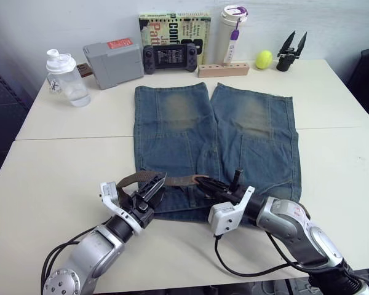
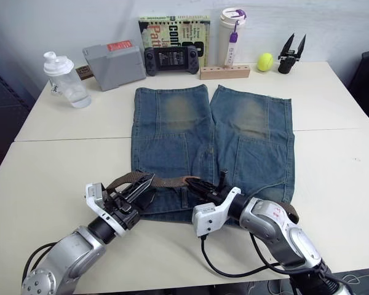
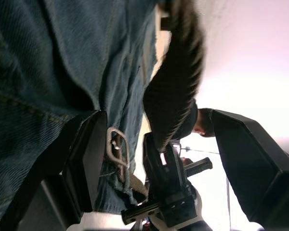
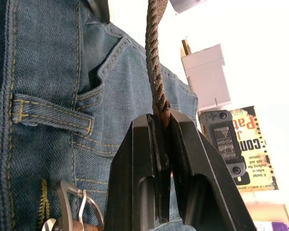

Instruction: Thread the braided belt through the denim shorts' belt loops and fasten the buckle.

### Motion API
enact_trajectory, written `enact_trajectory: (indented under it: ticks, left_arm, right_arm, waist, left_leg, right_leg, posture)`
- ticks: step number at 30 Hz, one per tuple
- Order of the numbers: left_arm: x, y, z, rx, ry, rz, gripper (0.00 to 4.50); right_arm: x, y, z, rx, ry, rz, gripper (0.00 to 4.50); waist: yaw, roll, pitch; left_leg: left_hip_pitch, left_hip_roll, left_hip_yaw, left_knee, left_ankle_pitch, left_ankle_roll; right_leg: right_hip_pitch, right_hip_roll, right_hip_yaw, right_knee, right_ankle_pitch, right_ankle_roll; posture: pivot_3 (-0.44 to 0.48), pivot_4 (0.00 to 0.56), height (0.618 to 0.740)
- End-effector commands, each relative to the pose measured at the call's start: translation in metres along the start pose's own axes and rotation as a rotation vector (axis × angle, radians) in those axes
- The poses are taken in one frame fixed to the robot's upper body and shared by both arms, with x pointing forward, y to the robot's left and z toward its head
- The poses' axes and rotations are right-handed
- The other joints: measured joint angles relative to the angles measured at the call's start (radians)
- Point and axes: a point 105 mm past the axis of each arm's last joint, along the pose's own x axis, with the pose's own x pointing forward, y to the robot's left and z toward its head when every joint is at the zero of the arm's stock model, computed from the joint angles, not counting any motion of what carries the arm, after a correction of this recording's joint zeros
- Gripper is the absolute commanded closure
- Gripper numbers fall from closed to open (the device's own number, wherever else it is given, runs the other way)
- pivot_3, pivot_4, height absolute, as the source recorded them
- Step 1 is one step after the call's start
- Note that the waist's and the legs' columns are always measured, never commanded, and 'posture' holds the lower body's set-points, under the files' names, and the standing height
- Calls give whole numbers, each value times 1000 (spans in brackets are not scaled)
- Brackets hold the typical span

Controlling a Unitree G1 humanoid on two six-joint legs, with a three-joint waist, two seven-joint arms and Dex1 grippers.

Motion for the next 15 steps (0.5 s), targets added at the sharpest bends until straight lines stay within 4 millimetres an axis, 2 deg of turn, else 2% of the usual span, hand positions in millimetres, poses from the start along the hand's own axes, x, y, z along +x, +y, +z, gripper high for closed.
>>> enact_trajectory:
  ticks: [1,4,5,7,10,15]
  left_arm:
    - [8,-7,-5,-26,18,-14,762]
    - [10,-8,-5,-42,12,-14,762]
    - [11,-8,-4,-45,7,-12,1003]
    - [12,-9,-3,-49,2,-9,1574]
    - [13,-12,-3,-52,-3,-22,2823]
    - [14,-14,-2,-65,-15,-28,4447]
  right_arm:
    - [0,-7,7,-22,-28,-35,4500]
    - [0,-8,7,-21,-28,-37,4500]
    - [0,-8,7,-20,-27,-37,4500]
    - [0,-8,7,-19,-25,-37,4500]
    - [-1,-8,5,-13,-17,-37,4500]
    - [-3,-7,4,-4,-9,-31,4500]
  waist:
    - [1,0,0]
    - [-1,0,0]
    - [-1,0,0]
    - [0,0,0]
    - [2,0,0]
    - [3,0,0]
  left_leg:
    - [0,0,0,0,0,0]
    - [0,0,0,0,0,0]
    - [0,0,-1,0,0,0]
    - [0,0,-1,0,0,0]
    - [0,0,-1,0,0,0]
    - [0,0,-2,0,0,0]
  right_leg:
    - [0,0,0,0,0,0]
    - [1,0,0,-1,0,0]
    - [1,0,-1,-1,0,0]
    - [1,0,-1,-1,0,0]
    - [2,0,-1,-1,0,0]
    - [2,0,-1,-2,0,0]
  posture:
    - [0,150,731]
    - [0,150,731]
    - [0,150,731]
    - [0,150,731]
    - [0,150,731]
    - [0,150,731]
